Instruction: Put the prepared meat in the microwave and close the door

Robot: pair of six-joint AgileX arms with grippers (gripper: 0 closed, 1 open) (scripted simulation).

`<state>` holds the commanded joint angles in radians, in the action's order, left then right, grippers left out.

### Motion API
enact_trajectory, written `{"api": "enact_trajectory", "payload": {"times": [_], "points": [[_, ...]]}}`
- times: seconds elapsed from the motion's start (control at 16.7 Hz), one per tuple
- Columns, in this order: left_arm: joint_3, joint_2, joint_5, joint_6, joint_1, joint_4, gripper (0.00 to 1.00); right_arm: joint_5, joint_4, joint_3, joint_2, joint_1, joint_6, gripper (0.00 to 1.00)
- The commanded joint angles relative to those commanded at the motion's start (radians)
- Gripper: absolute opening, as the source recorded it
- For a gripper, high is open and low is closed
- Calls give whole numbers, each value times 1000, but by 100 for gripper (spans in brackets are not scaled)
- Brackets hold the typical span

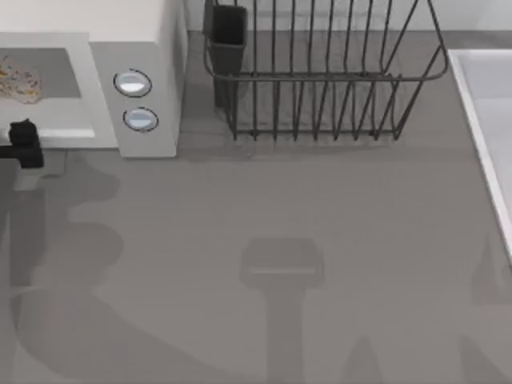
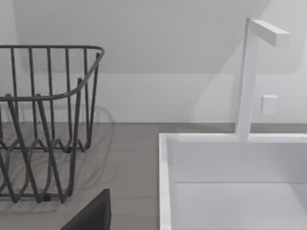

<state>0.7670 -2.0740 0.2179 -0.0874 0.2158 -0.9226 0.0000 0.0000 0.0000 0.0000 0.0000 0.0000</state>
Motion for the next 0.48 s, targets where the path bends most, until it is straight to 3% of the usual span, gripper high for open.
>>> {"api": "enact_trajectory", "payload": {"times": [0.24, 0.48], "points": [[-262, 132, 33, -14, 41, -122, 100, 0, 0, 0, 0, 0, 0, 100], [-358, 193, 50, -21, 61, -180, 100, 0, 0, 0, 0, 0, 0, 100]]}}
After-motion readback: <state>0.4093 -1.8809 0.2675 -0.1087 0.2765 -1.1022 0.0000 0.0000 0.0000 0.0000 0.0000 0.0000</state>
